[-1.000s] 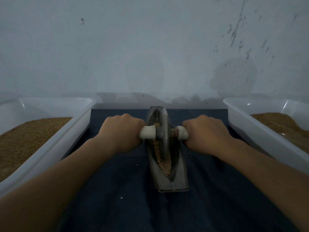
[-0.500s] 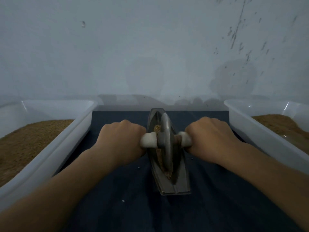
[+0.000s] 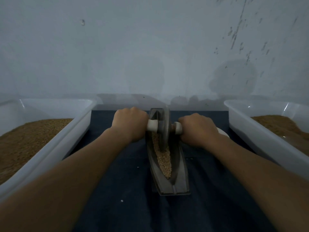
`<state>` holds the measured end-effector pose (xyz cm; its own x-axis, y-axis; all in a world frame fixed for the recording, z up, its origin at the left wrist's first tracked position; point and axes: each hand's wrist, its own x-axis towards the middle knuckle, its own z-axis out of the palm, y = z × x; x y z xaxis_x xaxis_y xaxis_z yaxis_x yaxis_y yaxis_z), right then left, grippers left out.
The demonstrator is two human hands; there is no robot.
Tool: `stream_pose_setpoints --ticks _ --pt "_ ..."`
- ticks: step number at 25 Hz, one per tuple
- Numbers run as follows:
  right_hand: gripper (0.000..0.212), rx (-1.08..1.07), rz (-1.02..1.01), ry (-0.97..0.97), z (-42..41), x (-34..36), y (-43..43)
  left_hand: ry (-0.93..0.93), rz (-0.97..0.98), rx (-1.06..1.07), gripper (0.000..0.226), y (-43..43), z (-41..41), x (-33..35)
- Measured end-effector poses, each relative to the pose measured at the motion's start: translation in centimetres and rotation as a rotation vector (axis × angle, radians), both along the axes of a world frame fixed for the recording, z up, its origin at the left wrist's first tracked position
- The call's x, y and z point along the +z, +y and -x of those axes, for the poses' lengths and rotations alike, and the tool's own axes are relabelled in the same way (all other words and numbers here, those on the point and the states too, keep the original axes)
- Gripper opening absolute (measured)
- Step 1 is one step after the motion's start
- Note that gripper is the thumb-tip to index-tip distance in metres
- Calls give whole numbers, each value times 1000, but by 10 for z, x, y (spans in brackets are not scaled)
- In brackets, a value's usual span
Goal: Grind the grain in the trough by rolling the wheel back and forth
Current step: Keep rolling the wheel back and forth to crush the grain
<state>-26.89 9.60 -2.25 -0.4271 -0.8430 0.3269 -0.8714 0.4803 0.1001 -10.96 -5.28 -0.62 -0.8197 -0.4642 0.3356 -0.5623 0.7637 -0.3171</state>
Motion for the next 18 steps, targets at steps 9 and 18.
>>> stream_pose_setpoints --ticks 9,18 --pt "48 113 84 283 -16 -15 49 102 105 -95 28 20 -51 -23" --pt "30 28 46 187 -4 -7 13 86 -12 0 6 5 -23 -20"
